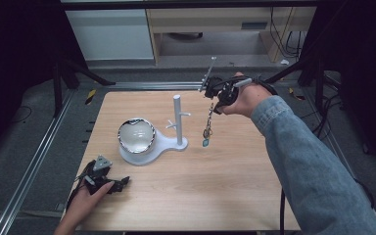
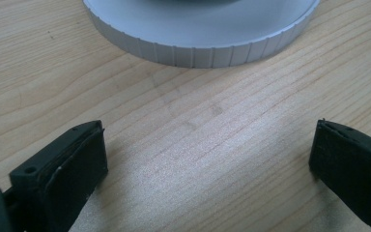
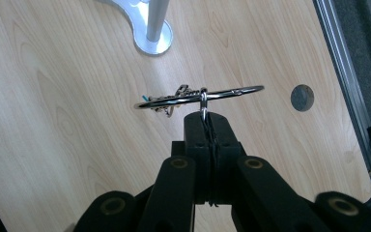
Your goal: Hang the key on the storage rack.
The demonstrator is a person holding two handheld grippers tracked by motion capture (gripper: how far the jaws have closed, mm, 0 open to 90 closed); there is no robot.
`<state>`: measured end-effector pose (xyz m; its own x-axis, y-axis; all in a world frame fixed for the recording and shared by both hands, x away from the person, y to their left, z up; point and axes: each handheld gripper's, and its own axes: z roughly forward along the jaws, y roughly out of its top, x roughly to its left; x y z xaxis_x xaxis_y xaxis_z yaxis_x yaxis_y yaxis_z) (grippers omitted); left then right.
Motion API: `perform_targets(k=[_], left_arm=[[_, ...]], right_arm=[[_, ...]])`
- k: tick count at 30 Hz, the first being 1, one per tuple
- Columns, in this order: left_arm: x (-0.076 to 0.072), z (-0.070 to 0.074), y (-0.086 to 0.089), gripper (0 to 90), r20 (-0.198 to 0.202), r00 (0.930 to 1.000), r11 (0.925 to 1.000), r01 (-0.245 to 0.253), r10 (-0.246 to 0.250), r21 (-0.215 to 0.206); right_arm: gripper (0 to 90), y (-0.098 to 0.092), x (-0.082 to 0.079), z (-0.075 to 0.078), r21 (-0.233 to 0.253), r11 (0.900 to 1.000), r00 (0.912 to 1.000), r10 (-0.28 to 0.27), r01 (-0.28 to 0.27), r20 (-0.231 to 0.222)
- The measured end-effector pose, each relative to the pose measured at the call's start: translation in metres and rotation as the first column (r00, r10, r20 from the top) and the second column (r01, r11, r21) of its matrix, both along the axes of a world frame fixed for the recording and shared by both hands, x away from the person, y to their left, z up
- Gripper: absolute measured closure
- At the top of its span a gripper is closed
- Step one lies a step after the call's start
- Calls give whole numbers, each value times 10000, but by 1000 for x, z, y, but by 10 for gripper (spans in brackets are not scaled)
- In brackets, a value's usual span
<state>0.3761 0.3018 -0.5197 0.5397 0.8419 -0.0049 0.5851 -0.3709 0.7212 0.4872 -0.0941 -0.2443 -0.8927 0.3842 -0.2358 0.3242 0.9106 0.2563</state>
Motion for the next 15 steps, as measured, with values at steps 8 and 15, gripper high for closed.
perform_targets(k=[8, 15], left_arm=[[0, 0, 0, 0, 13, 10000, 10000, 11, -12, 20], [0, 0, 0, 0, 1, 10000, 10000, -8, 8, -1]], right_arm=[[889, 7, 3, 4, 57, 10000, 10000, 59, -59, 3], [889, 17, 3, 14, 59, 9998, 9998, 169, -169, 83]])
